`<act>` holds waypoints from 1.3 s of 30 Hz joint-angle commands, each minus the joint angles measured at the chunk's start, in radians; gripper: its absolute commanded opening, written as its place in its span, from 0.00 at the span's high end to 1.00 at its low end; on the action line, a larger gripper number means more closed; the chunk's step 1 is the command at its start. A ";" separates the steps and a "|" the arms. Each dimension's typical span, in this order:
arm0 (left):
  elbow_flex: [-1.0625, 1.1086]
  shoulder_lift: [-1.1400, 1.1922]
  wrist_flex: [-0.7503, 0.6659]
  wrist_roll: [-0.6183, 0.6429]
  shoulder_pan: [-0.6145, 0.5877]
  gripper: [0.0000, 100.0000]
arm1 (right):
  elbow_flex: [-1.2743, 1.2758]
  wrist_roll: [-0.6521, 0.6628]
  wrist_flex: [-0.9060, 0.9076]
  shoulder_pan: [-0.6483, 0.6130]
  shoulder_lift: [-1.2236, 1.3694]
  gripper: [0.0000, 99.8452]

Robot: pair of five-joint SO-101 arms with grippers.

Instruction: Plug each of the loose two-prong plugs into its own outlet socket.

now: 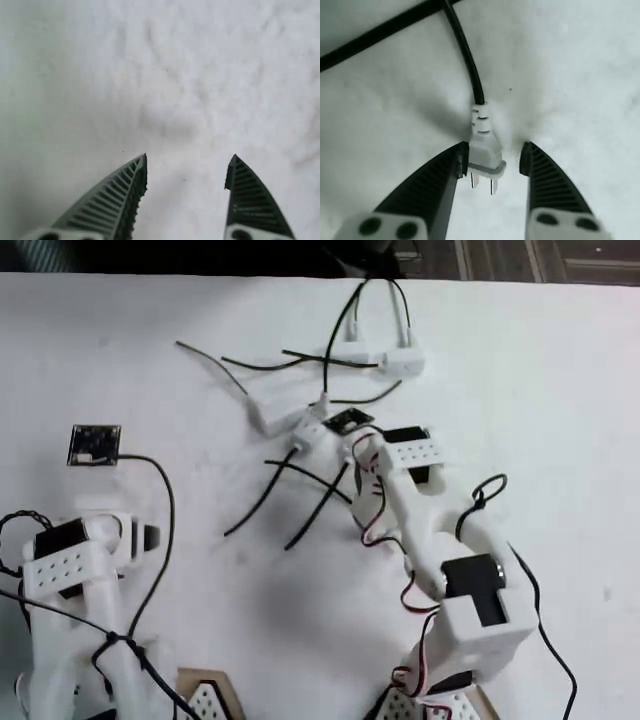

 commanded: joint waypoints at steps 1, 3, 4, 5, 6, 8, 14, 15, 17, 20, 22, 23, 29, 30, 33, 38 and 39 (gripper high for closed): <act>-0.005 -0.033 -0.017 0.009 -0.005 0.74 | -0.020 0.008 -0.025 -0.019 0.008 0.88; -0.005 -0.033 -0.017 0.009 -0.005 0.74 | -0.020 0.008 -0.050 -0.024 0.015 0.91; -0.005 -0.033 -0.017 0.009 -0.005 0.74 | -0.017 0.008 -0.067 -0.028 0.015 0.92; -0.005 -0.033 -0.017 0.009 -0.005 0.74 | -0.014 0.008 -0.076 -0.030 0.015 0.93; -0.005 -0.033 -0.017 0.009 -0.005 0.74 | -0.014 0.008 -0.076 -0.031 0.015 0.93; -0.005 -0.033 -0.017 0.009 -0.005 0.74 | -0.014 0.008 -0.074 -0.031 0.005 0.95; -0.005 -0.033 -0.017 0.008 -0.005 0.74 | -0.020 0.009 -0.045 -0.031 0.004 0.98; -0.005 -0.033 -0.017 0.008 -0.005 0.74 | -0.020 0.023 -0.042 -0.031 -0.001 0.98; -0.005 -0.033 -0.017 0.008 -0.005 0.74 | -0.021 0.107 -0.044 -0.024 -0.025 0.98; -0.005 -0.033 -0.017 0.008 -0.005 0.74 | -0.025 0.239 -0.045 -0.010 -0.073 0.98; -0.005 -0.033 -0.017 0.006 -0.005 0.74 | -0.021 0.288 -0.042 -0.015 -0.114 0.98; -0.005 -0.033 -0.017 0.006 -0.005 0.74 | -0.020 0.302 -0.042 -0.024 -0.137 0.98; -0.005 -0.033 -0.017 0.006 -0.005 0.74 | -0.018 0.295 -0.044 -0.150 -0.232 0.98; -0.005 -0.033 -0.017 0.006 -0.005 0.74 | -0.020 0.269 -0.047 -0.173 -0.237 0.98; -0.005 -0.033 -0.017 0.006 -0.005 0.74 | -0.020 0.166 -0.101 -0.226 -0.223 0.98; -0.005 -0.033 -0.017 0.006 -0.005 0.74 | -0.026 0.069 -0.174 -0.242 -0.104 0.97; -0.005 -0.033 -0.017 0.006 -0.005 0.74 | -0.026 0.048 -0.174 -0.254 -0.085 0.96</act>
